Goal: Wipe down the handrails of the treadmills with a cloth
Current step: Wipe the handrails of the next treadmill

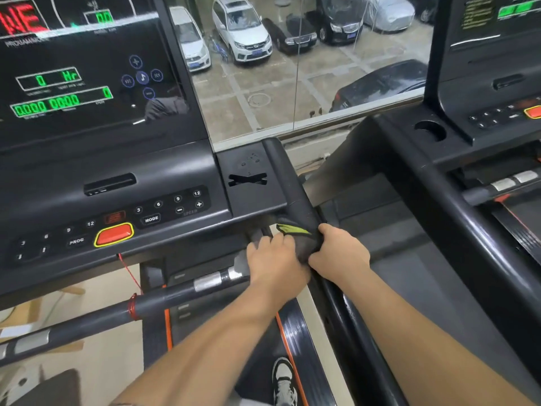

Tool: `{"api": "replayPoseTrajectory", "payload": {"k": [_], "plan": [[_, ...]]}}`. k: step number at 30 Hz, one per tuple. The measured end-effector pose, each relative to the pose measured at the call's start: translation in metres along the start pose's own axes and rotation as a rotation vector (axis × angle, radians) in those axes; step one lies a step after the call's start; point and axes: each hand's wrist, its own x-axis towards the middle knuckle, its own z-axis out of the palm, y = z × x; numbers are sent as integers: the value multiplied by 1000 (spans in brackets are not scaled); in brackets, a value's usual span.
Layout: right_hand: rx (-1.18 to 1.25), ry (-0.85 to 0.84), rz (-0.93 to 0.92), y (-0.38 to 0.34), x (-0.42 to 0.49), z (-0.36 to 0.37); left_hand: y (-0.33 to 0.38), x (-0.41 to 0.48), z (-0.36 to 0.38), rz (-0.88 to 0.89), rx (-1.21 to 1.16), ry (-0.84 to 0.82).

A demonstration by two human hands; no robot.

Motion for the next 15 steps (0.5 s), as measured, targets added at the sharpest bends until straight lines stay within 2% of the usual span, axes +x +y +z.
{"api": "replayPoseTrajectory", "payload": {"k": [1,4,5,6,7,9,10,15], "plan": [[4,5,-1,0,1,0,-3,13,-8,-19,3,-113],[-10,12,-5,-2,2,-1,-25,45,-36,-73,-321,-477],[-8,11,-3,-2,2,-1,-30,48,-39,-81,-371,-517],[-8,9,-2,-3,2,-1,-30,47,-38,-69,-354,-491],[-12,6,-4,-2,2,-2,-28,39,-29,-32,-226,-399],[-22,-10,1,-3,3,-2,-16,2,2,29,94,-104],[-21,-21,5,-3,3,-2,-12,-21,16,48,208,-57],[2,-22,2,-2,6,-4,-5,-44,36,132,405,-63]]}}
